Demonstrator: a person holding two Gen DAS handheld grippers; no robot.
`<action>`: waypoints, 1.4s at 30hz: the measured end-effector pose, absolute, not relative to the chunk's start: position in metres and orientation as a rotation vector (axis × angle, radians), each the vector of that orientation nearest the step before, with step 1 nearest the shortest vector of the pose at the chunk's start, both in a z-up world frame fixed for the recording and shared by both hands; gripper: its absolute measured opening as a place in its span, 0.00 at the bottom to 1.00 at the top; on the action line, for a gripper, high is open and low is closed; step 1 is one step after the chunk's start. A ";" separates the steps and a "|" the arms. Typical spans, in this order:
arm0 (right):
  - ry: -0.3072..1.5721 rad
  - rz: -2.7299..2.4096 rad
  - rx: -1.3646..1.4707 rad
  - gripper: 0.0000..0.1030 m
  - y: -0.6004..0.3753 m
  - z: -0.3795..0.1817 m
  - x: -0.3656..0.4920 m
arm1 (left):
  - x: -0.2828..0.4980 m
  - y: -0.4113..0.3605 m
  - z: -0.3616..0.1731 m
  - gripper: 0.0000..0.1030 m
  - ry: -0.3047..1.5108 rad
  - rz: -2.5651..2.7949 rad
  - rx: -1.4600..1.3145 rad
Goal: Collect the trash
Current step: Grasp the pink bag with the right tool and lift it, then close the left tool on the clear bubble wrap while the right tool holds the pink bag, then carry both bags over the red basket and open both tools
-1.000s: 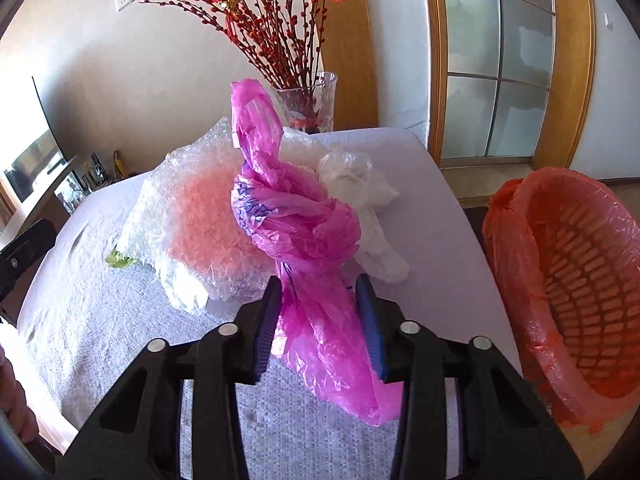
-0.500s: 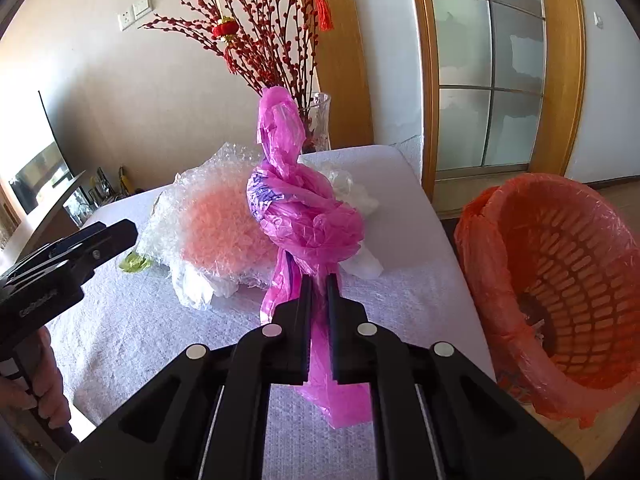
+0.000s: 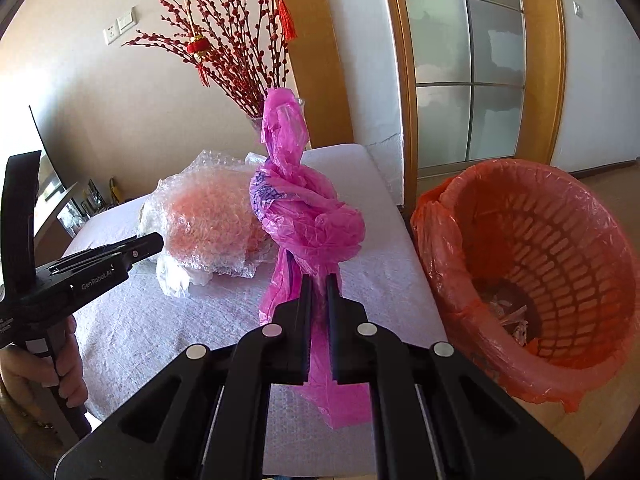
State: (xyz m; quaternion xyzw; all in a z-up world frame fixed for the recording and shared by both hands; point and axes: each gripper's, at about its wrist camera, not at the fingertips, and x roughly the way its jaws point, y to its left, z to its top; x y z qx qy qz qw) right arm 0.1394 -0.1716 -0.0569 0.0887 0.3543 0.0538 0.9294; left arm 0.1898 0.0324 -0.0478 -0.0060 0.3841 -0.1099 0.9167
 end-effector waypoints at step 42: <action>0.590 -0.061 0.239 0.07 -0.252 -0.013 0.096 | 0.092 -0.032 0.066 0.05 0.448 -0.491 0.031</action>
